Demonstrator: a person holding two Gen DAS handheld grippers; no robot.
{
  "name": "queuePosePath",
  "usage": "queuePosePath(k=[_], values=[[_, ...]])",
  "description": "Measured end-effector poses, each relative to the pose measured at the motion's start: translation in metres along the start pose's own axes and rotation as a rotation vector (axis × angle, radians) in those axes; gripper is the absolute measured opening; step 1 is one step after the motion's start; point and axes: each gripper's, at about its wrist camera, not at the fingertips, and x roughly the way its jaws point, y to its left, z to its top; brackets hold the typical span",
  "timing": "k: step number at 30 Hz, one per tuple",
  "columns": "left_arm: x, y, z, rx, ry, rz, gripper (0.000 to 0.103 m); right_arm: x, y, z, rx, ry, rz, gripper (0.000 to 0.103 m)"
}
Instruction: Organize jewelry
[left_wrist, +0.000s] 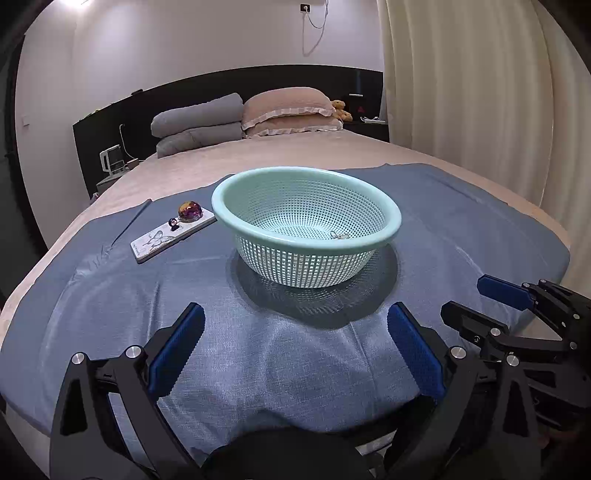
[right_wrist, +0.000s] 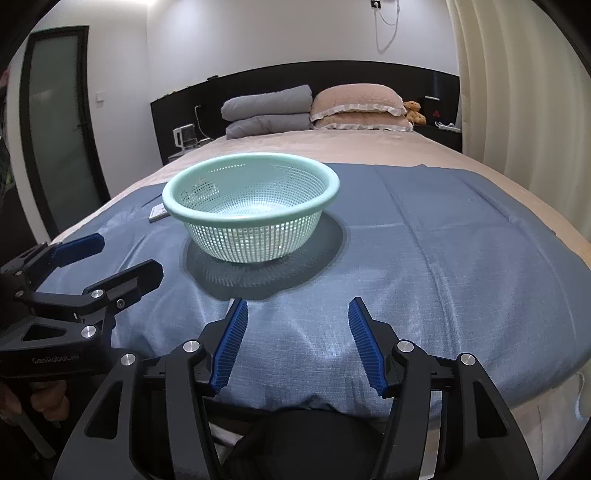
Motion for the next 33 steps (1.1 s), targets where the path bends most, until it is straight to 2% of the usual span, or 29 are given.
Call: queuePosePath(k=[11,22,33], values=[[0.002,0.010,-0.003,-0.043,0.013,-0.018,0.097,0.002,0.010,-0.002,-0.046,0.020,-0.008,0.054],[0.001,0.009,-0.004,-0.035,0.011,-0.011,0.097,0.005,-0.008,-0.002,0.047,0.030,0.009,0.054],[-0.001,0.013,-0.007,-0.051,0.022,-0.019,0.097,0.004,-0.004,-0.003,0.022,0.024,0.001,0.056]])
